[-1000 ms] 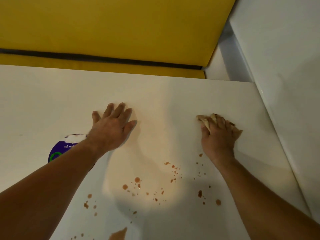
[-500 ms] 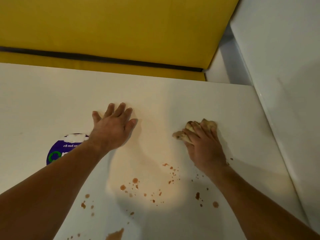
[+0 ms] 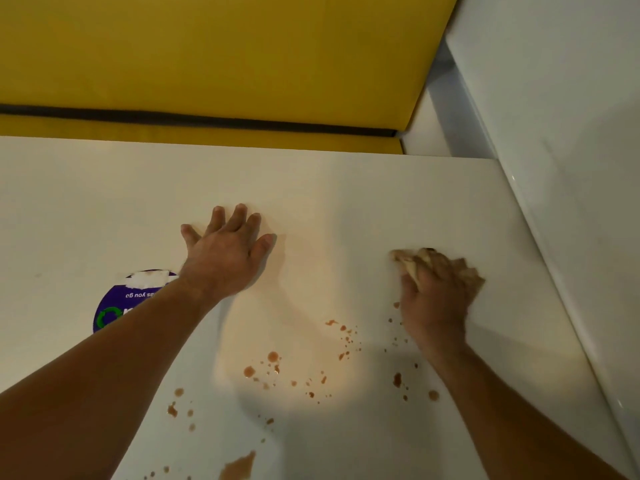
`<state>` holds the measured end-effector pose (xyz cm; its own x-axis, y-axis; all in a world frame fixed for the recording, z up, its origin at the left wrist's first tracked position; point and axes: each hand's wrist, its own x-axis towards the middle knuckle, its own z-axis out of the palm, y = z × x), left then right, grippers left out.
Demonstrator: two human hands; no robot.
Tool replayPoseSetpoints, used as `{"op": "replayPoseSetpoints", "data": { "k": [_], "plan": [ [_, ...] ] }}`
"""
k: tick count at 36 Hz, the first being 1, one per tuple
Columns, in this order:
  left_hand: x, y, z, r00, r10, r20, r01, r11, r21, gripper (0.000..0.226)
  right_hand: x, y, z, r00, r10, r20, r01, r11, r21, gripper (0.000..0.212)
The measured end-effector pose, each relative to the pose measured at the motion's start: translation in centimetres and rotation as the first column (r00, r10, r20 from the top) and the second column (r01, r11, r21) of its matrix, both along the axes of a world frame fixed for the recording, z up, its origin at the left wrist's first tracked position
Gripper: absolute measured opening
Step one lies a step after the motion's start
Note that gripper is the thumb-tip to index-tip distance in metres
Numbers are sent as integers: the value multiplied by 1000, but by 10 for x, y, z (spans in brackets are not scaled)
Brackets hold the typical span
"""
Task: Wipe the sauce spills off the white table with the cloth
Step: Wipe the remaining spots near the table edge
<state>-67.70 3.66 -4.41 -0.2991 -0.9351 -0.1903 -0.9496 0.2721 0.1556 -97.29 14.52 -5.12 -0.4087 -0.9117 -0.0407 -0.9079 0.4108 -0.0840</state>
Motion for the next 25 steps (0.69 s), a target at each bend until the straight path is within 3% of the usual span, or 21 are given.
{"op": "replayPoseSetpoints", "data": {
  "k": [4,7,11,18,25],
  "plan": [
    [3,0,2,1000,-9,11,8,1000,30,60,58,-9,9,991,102,85,-107,993,54,65],
    [3,0,5,1000,-15,10,15,999,38,66,62,-9,17,980,188,61,-193,978,84,77],
    [3,1,4,1000,2,0,-2,999,36,71,36,-8,26,948,318,31,-319,939,125,68],
    [1,2,3,1000,19,-5,-19,999,43,72,30,-25,22,943,312,114,-330,920,212,73],
    [0,3,-3,1000,21,-1,-21,1000,8,68,48,-18,12,928,362,89,-370,923,103,60]
  ]
}}
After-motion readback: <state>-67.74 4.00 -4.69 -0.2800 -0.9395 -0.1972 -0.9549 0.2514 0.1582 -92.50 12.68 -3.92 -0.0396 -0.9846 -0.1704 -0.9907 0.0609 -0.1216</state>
